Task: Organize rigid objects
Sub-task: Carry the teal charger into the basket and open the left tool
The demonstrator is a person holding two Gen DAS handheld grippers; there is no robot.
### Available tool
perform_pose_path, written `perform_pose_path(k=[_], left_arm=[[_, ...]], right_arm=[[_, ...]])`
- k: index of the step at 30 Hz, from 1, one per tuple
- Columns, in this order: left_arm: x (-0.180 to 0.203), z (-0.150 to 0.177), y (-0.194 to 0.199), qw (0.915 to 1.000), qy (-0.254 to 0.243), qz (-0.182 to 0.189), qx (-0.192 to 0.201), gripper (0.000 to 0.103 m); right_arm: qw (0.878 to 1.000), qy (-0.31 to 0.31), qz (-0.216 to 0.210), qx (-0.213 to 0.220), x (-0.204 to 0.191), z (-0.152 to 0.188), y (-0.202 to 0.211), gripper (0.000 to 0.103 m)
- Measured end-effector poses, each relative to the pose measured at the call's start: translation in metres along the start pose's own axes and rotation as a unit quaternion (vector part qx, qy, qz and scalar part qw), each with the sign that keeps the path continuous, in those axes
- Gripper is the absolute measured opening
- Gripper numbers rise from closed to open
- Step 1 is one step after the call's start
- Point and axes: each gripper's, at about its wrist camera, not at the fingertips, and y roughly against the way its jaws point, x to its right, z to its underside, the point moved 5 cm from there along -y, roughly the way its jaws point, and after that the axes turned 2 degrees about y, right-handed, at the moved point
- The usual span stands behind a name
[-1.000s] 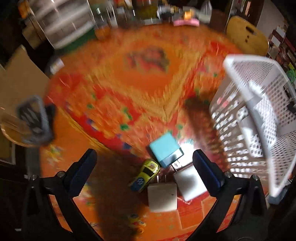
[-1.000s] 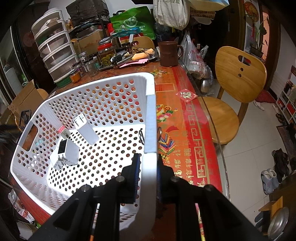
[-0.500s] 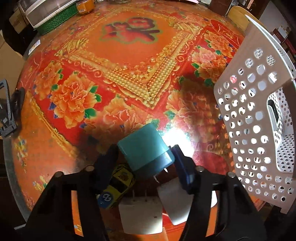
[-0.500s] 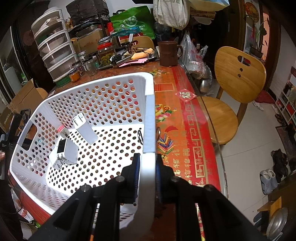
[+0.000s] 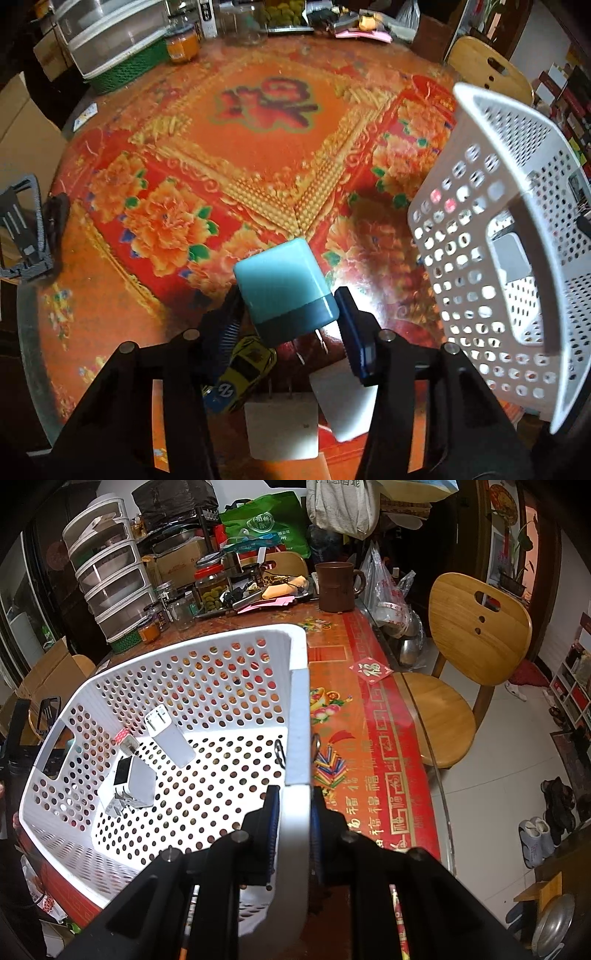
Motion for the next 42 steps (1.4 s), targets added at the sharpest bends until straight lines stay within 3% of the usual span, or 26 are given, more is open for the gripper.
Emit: perform_pose_path(k=[7, 11, 15, 23, 27, 34, 42], left_arm=[[0.012, -0.016, 0.076, 0.9978, -0.024, 0.001, 0.063, 0.047], [0.052, -0.035, 0.119, 0.9937, -0.068, 0.017, 0.087, 0.047], [0.111, -0.047, 0.133, 0.9883, -0.126, 0.031, 0.081, 0.047], [0.227, -0.048, 0.08, 0.9759, -0.212, 0.052, -0.01, 0.046], [0.26, -0.035, 0.043, 0.9658, -0.247, 0.047, -0.064, 0.046], [0.273, -0.026, 0.008, 0.9564, -0.272, 0.029, -0.104, 0.04], [0.273, -0.026, 0.005, 0.9557, -0.275, 0.029, -0.1, 0.04]], right_arm=[[1.0, 0.0, -0.002, 0.0, -0.001, 0.0, 0.0, 0.014], [1.0, -0.001, -0.004, -0.001, -0.001, 0.0, -0.001, 0.014], [1.0, -0.001, -0.005, -0.001, -0.001, 0.0, -0.001, 0.014], [1.0, 0.0, -0.006, -0.005, -0.003, 0.0, -0.004, 0.014], [1.0, 0.0, -0.007, -0.005, -0.003, 0.0, -0.004, 0.014], [1.0, 0.001, -0.008, -0.005, -0.003, 0.0, -0.004, 0.014], [1.0, 0.002, -0.009, -0.006, -0.004, 0.001, -0.003, 0.014]])
